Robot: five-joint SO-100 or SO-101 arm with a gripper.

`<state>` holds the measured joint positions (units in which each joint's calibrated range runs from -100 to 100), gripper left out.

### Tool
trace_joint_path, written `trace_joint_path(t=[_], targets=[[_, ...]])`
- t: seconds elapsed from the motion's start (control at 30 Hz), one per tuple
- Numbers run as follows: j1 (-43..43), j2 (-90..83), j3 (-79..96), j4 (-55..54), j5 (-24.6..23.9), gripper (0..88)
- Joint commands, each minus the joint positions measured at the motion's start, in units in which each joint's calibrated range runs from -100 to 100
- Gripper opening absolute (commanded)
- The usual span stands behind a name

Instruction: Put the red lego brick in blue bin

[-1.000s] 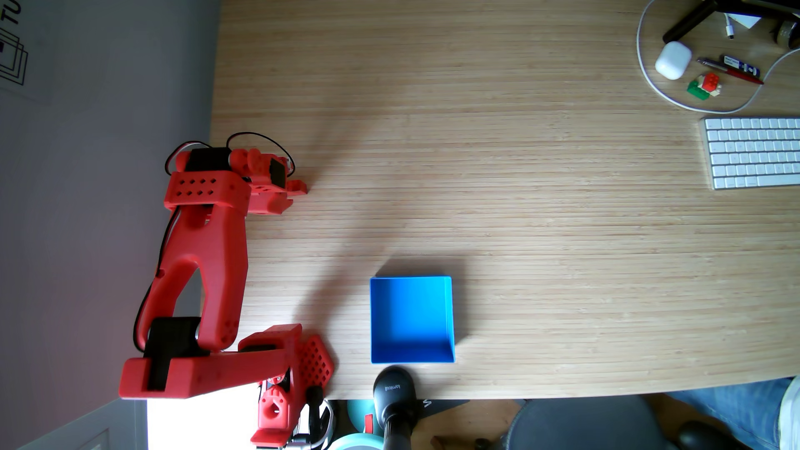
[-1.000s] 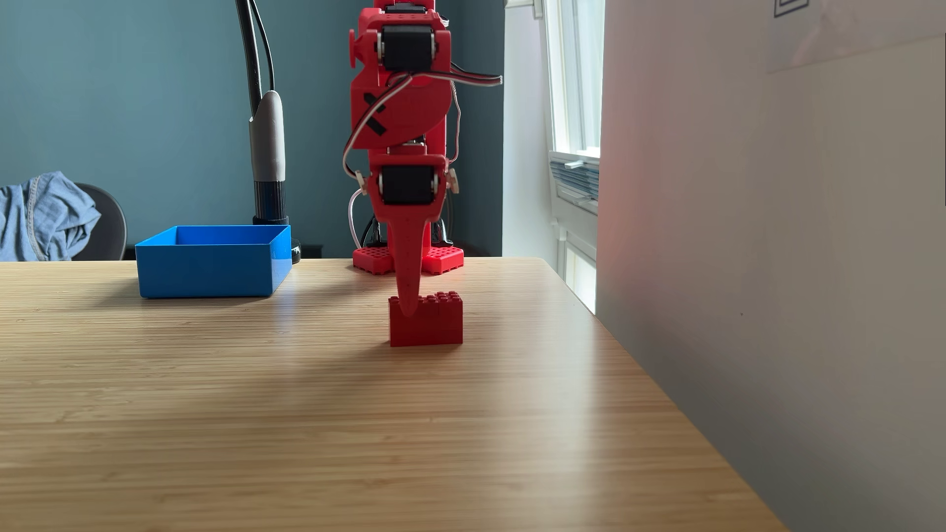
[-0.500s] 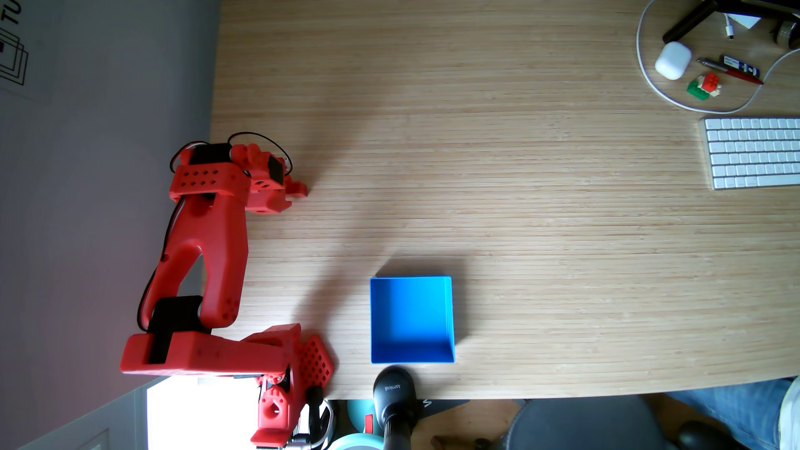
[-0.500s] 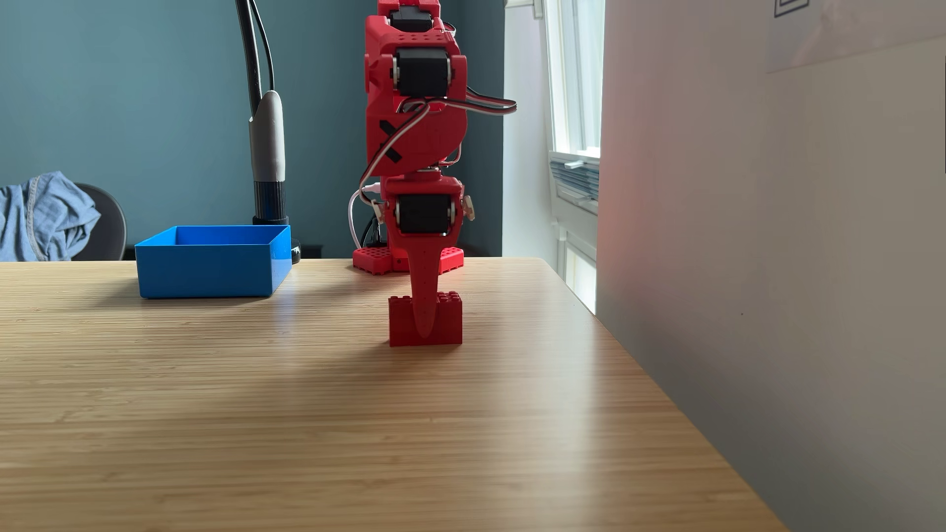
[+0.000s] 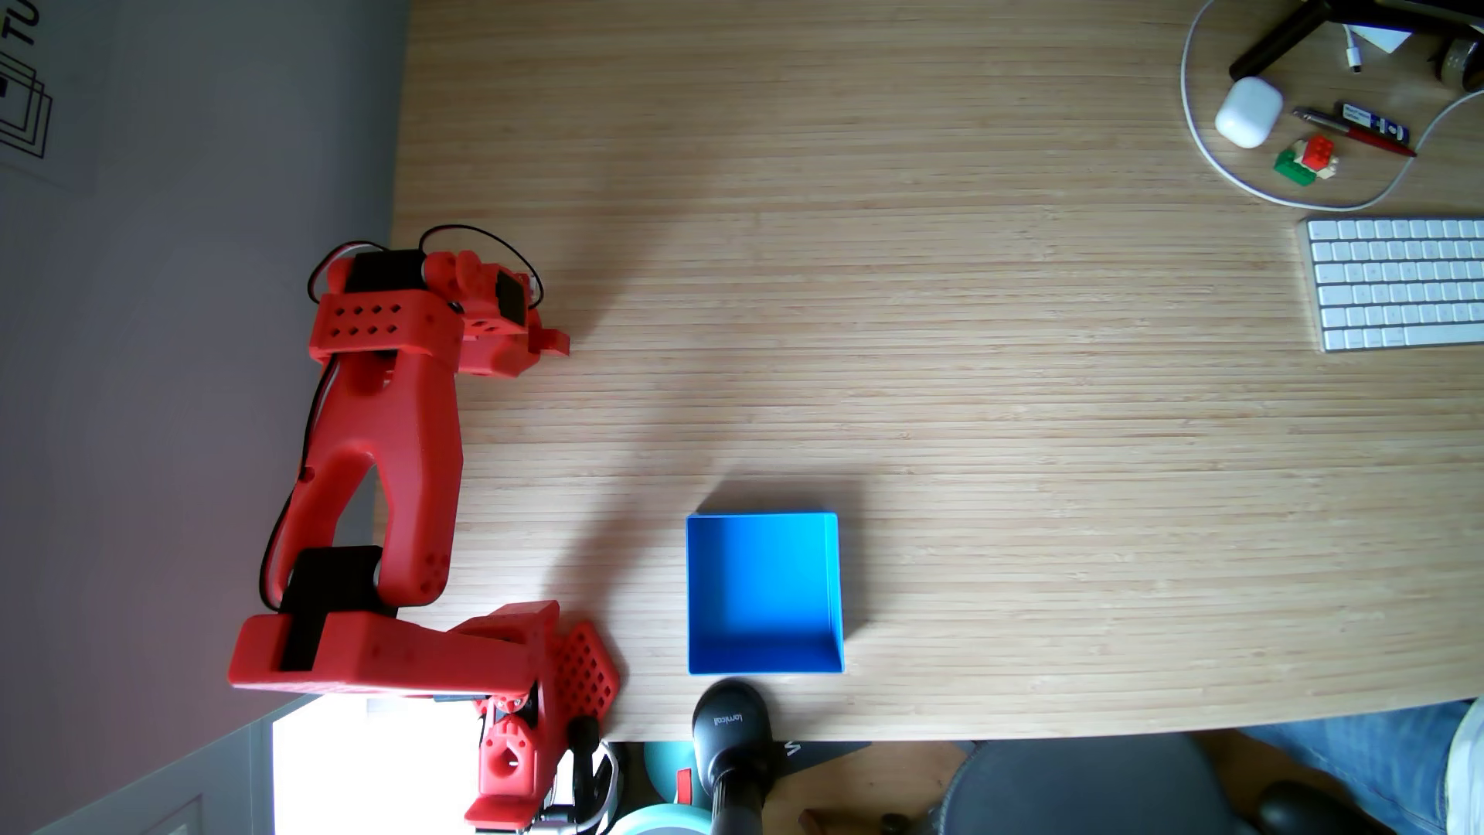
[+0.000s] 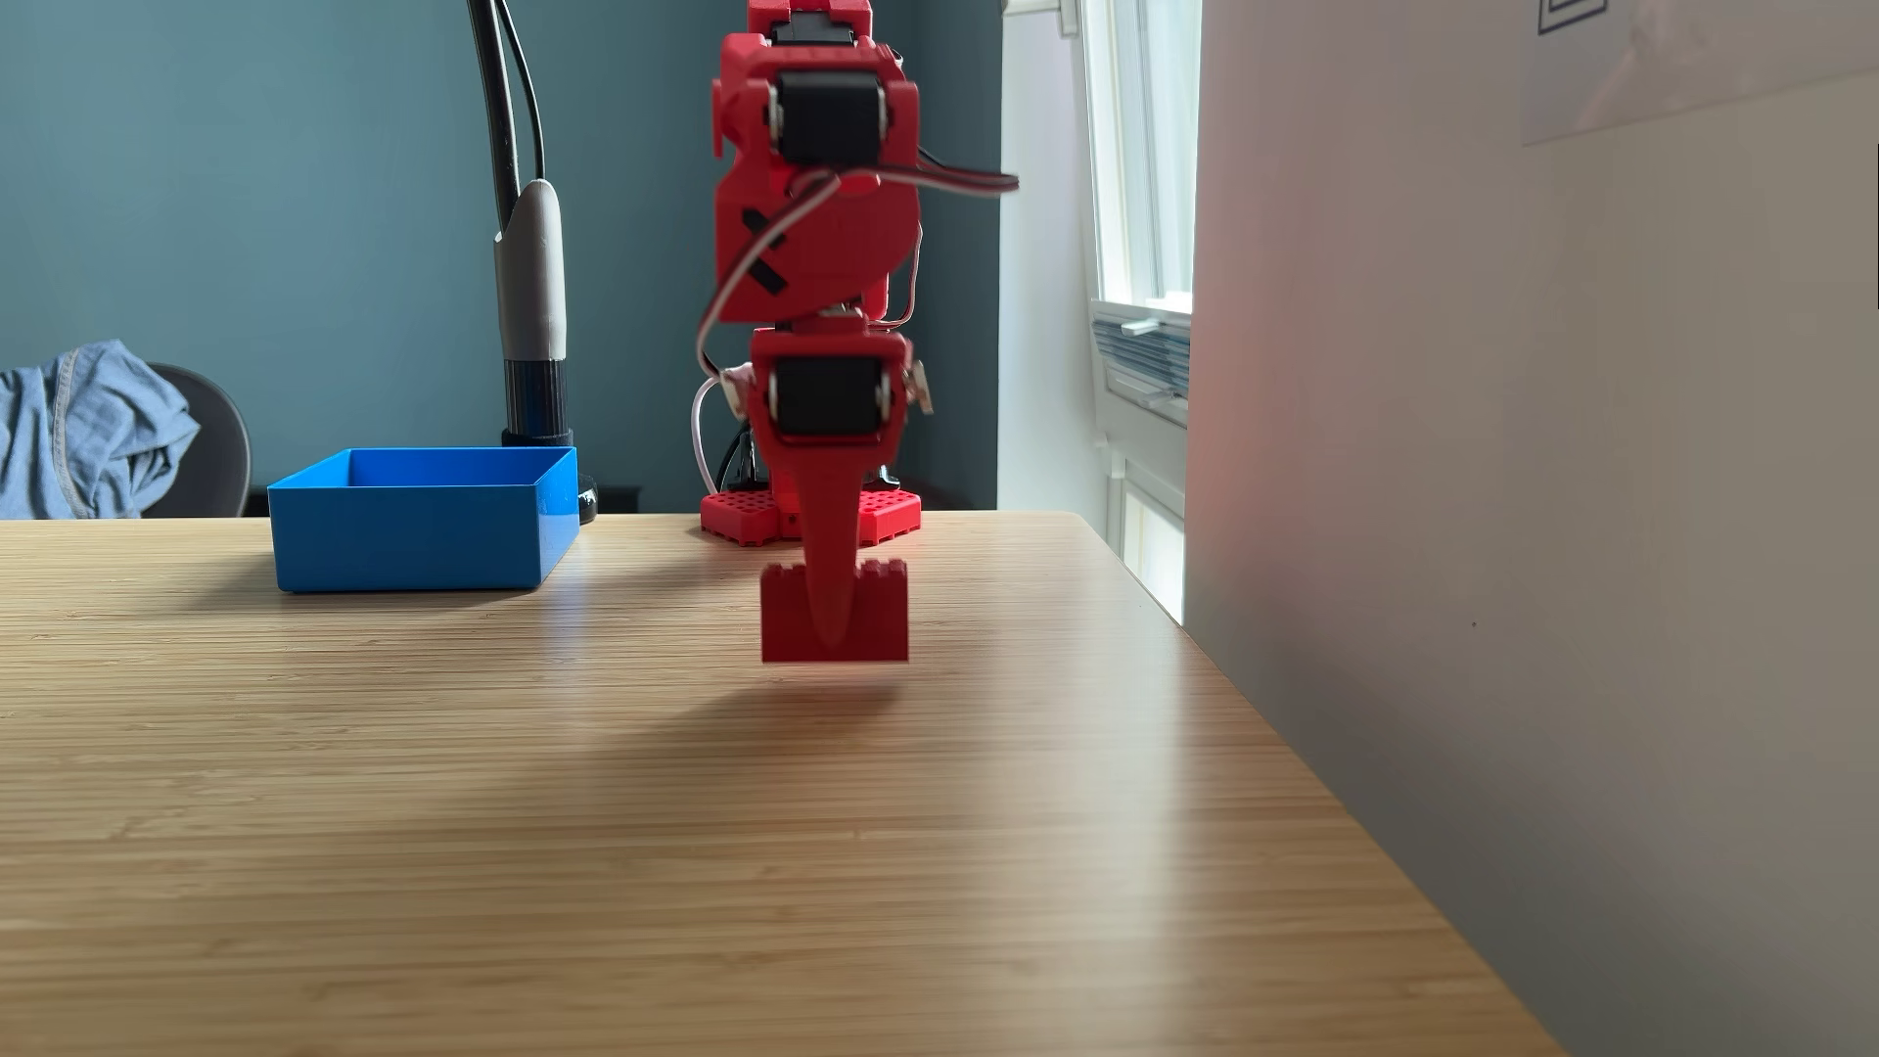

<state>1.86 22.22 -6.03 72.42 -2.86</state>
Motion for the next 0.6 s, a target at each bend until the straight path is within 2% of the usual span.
trace_joint_path(t=[0.0,0.3,0.57], targets=[[1.6,-2.1,-9.8,6.2,-0.3,0.0],[5.6,-2.5,-14.9,18.6,1.0,0.0],[15.8,-2.6,-26.3,27.2,2.3,0.0]])
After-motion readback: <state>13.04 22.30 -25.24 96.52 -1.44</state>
